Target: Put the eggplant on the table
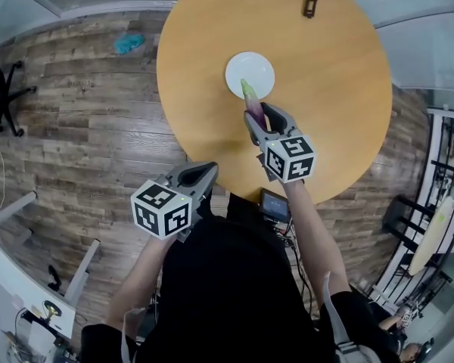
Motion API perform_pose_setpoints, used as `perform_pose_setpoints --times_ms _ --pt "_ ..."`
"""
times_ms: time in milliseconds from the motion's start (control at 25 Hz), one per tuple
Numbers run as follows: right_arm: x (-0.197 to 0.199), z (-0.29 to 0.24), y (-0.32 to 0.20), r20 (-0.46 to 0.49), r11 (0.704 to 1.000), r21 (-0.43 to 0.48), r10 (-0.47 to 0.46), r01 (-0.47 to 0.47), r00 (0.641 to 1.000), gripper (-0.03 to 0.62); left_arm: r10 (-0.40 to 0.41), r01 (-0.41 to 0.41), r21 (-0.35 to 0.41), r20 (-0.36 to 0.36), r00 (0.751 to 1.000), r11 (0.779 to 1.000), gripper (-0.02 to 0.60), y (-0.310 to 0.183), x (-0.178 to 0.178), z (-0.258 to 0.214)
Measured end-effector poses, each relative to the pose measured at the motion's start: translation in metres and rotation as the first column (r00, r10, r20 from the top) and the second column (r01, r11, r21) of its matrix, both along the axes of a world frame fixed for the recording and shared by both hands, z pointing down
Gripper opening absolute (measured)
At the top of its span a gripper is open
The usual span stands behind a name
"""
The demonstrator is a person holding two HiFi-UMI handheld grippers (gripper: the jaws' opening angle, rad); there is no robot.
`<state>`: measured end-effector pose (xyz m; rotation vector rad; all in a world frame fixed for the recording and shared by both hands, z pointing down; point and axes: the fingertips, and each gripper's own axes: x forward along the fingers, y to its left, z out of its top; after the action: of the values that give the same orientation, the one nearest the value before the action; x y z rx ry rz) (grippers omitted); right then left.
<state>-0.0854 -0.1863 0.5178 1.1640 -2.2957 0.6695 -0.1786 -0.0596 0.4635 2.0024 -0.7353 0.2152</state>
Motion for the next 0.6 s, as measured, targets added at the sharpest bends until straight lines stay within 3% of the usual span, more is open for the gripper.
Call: perform_pose_setpoints --times_ms 320,600 --pt "0.003 0.016 -0.025 -0.043 1.000 0.011 -0.001 0.002 0.999 0.196 0.015 -0.016 -0.014 -0.015 1.000 1.000 0.012 0.009 0.007 -0.001" --pt "0.007 0.032 -0.045 -0.081 1.000 -0.003 -0.023 0.023 0.996 0.196 -0.027 0.026 -0.022 -0.020 0.999 0.999 0.012 0.011 0.000 -0.001"
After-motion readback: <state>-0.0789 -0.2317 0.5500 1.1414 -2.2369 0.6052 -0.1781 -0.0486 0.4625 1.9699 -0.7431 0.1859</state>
